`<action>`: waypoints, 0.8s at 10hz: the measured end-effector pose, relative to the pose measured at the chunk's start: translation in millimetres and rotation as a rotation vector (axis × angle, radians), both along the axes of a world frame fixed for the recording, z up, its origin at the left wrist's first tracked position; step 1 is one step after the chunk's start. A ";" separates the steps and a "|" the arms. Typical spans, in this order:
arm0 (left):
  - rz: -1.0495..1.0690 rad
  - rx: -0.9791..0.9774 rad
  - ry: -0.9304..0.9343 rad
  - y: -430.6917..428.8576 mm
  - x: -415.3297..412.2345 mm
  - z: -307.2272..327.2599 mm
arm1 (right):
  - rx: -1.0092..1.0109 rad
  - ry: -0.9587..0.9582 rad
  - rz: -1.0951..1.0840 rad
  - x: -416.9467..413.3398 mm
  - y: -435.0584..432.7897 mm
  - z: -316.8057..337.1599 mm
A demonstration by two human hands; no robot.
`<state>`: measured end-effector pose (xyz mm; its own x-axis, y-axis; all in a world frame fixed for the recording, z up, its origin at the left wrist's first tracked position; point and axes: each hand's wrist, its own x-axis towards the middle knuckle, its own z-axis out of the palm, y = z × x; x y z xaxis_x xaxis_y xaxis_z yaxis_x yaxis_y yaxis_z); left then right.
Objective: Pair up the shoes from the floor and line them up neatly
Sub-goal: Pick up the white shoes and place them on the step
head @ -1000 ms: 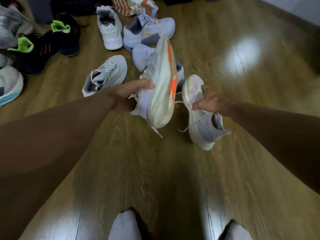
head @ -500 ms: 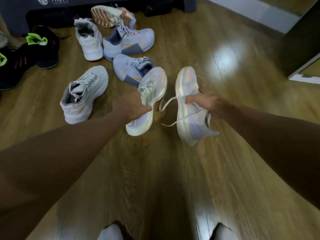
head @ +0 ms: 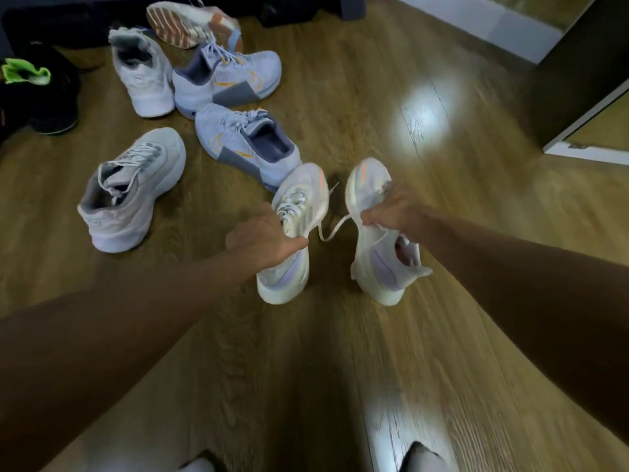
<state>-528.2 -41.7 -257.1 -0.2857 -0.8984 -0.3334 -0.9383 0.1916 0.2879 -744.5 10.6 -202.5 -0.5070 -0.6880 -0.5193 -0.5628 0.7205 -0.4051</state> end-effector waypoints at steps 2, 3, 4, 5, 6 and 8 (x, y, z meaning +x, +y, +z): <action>0.131 0.357 0.230 12.7 -18.5 -10.0 | 0.069 -0.021 0.107 33.0 11.1 -27.0; 0.178 0.411 0.414 16.5 -6.5 -10.7 | -0.067 -0.071 0.065 44.3 32.4 -25.4; 0.213 0.376 0.462 28.0 4.1 -15.2 | -0.202 -0.191 -0.142 44.1 54.3 -27.5; 0.218 0.278 0.287 35.8 -6.0 -16.7 | -0.195 -0.286 -0.285 47.2 56.9 -36.3; 0.263 0.338 0.250 40.1 -17.7 -11.2 | -0.228 -0.255 -0.294 53.1 59.6 -37.5; 0.398 0.356 0.148 75.2 -9.8 9.0 | -0.117 -0.357 -0.197 58.6 66.1 -32.3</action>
<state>-538.0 33.6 -248.1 -0.0135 -0.7855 -0.6187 -0.8630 -0.3033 0.4039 -685.9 76.6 -234.8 -0.4375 -0.6604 -0.6103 -0.2282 0.7380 -0.6351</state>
